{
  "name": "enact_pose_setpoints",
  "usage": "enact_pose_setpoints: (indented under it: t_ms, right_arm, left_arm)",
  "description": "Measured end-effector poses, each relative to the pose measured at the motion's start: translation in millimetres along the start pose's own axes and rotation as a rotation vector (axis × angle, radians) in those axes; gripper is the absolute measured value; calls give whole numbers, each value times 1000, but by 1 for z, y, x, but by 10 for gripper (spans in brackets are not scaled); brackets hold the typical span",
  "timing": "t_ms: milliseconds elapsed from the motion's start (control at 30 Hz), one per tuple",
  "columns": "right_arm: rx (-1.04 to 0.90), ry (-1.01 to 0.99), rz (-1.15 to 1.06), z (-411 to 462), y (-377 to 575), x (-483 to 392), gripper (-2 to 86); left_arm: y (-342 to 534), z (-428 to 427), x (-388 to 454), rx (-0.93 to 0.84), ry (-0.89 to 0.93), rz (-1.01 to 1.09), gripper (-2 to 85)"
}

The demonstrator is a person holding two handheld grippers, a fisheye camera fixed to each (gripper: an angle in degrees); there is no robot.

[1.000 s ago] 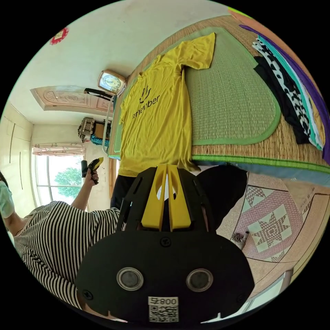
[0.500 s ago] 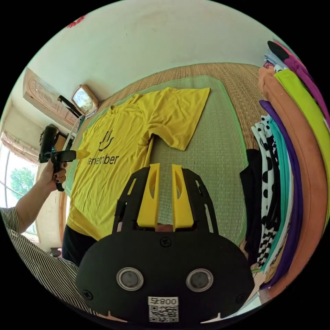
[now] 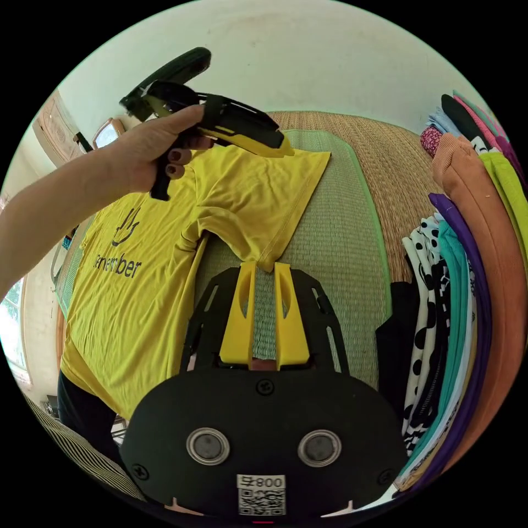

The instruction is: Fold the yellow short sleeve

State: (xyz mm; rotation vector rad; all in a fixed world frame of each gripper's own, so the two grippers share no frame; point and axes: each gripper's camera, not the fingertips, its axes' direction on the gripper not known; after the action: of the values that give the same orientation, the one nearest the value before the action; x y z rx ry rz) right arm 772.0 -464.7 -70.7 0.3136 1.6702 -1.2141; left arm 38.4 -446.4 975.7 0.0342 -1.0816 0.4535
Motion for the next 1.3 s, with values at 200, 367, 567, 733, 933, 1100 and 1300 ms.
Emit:
enact_pose_setpoints:
  t_ms: [200,367,567,733,933,1100,1300]
  right_arm:
    - [3,-32,-15,2,0,5,48]
    - [4,-4,-32,3,1,3,32]
    - [7,10,-36,5,1,7,14]
    - [46,-26,-9,0,1,18,9]
    - [189,-89,-33,-24,6,25,8]
    - [309,-177,-152,-43,11,7,8]
    - [250,-311,-297,-26,-4,-27,8]
  left_arm:
    - [-99,37,-1,-37,-107,19,84]
    - [-146,65,3,-95,-254,30,63]
    - [-181,71,2,-117,-347,55,25]
    - [-199,49,-12,-47,-287,27,17]
    - [-192,-13,-42,130,-110,-25,15]
    - [-161,-66,-82,239,-29,-101,16]
    - [-113,-104,-141,276,-48,-246,16]
